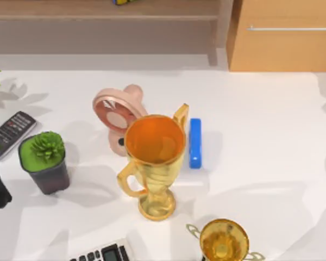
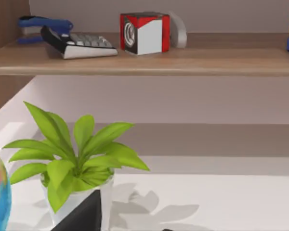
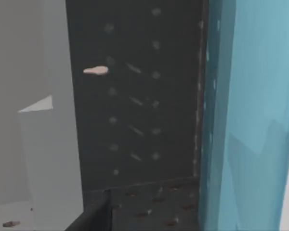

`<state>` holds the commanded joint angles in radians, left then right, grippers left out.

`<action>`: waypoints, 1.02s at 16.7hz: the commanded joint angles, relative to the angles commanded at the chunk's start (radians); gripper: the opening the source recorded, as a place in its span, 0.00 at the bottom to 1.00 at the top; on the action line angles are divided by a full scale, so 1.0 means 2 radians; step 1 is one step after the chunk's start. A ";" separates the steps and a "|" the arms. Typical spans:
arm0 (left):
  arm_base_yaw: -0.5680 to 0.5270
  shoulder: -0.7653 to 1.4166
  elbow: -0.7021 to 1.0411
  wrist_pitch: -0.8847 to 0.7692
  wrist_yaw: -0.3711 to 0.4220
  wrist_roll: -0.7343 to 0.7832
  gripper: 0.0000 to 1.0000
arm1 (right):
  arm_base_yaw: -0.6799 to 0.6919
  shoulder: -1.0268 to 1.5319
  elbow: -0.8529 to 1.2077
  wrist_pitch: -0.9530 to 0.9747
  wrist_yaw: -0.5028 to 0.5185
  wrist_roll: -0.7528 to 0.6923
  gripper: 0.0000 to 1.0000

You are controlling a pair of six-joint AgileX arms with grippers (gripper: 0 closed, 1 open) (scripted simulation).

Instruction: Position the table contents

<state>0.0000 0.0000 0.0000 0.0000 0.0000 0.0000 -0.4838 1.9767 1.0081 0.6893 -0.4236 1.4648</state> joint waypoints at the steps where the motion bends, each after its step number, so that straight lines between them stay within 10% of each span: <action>1: 0.000 0.000 0.000 0.000 0.000 0.000 1.00 | 0.000 0.000 0.000 0.000 0.000 0.000 1.00; 17: 0.000 0.000 0.000 0.000 0.000 0.000 1.00 | -0.033 -0.066 -0.095 0.026 -0.032 -0.010 1.00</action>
<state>0.0000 0.0000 0.0000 0.0000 0.0000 0.0000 -0.5491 1.8438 0.8189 0.7416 -0.4878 1.4453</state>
